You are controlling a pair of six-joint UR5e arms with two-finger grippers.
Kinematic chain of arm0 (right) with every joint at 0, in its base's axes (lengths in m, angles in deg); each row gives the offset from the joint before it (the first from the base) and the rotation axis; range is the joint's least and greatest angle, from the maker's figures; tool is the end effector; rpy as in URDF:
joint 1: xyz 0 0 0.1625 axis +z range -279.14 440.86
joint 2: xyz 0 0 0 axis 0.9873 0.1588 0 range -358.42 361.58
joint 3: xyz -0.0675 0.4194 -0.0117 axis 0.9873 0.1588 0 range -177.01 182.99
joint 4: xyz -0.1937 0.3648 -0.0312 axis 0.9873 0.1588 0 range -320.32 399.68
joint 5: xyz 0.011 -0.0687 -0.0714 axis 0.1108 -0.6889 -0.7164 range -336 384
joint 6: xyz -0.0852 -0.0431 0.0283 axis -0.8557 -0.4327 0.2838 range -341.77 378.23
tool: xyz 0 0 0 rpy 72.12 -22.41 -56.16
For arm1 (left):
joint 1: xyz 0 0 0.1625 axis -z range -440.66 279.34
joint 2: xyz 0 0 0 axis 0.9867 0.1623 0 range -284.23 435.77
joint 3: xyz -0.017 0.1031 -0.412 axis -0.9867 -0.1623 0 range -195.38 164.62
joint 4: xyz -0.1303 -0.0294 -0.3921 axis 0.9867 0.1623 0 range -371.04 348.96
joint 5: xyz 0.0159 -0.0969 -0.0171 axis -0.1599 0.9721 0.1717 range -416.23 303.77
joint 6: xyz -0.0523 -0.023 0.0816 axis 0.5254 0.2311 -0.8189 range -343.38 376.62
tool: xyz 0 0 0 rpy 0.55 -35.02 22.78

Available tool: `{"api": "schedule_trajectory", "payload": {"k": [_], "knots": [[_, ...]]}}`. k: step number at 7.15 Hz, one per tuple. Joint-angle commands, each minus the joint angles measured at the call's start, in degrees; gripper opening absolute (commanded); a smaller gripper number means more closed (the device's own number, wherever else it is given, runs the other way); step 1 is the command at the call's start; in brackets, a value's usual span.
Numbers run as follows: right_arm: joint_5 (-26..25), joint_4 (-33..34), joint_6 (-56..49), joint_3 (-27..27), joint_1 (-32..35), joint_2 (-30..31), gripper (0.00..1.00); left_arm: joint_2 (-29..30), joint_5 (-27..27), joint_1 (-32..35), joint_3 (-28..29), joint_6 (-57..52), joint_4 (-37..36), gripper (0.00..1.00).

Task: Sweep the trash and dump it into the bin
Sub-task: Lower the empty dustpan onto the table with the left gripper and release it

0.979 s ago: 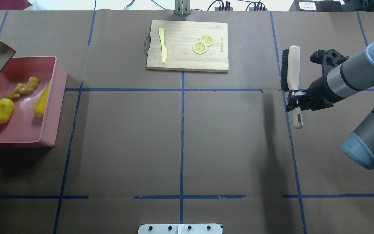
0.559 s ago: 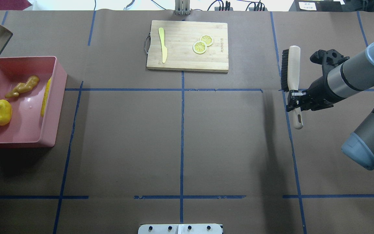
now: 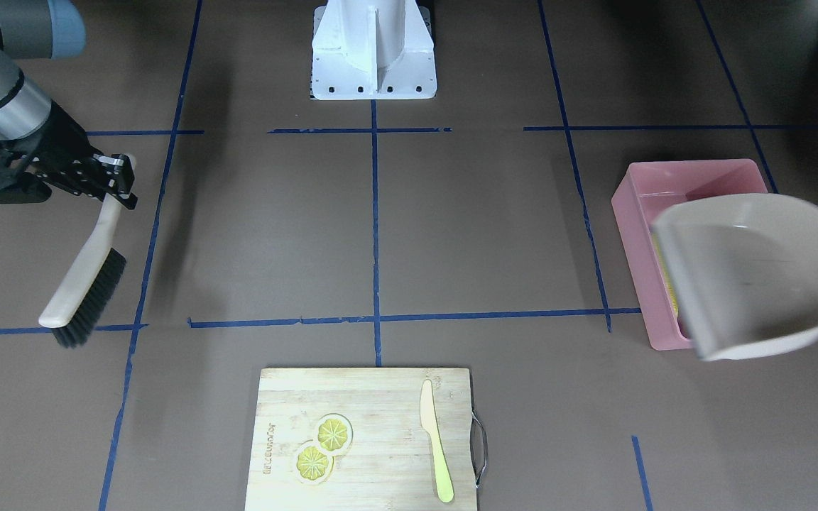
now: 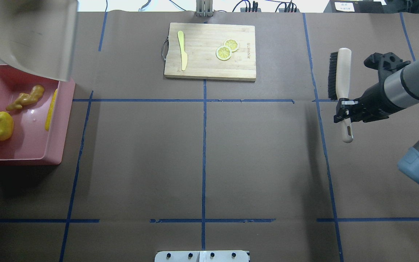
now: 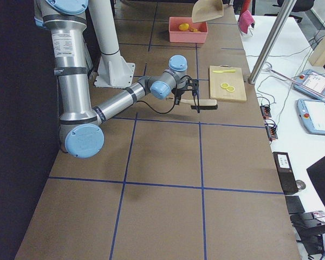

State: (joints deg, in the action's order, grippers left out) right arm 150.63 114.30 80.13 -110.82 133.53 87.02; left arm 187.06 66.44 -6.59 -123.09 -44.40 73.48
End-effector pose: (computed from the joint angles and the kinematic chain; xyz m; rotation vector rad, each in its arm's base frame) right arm -0.2481 -0.4473 0.3886 0.0146 -0.9532 0.1518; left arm 0.0850 -0.5878 0.3266 0.8090 0.3215 1.4323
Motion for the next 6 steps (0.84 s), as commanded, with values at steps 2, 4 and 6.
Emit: {"api": "schedule_trajectory", "payload": {"k": [2, 4, 6], "knots": [[0.0, 0.0, -1.3, -0.3, 1.0, 1.3, 0.01, 5.7, -3.4, -19.3, -2.0, 20.9, -2.5, 0.11], [-0.6, 0.0, -1.8, 0.2, 0.9, 1.4, 0.01, 5.2, -11.2, -33.0, -1.7, 29.2, -2.8, 0.17], [-0.8, -0.1, -1.9, -0.2, 0.9, 1.5, 0.01, 4.1, -12.4, -36.4, -1.9, 30.4, -2.6, 0.22]]}}
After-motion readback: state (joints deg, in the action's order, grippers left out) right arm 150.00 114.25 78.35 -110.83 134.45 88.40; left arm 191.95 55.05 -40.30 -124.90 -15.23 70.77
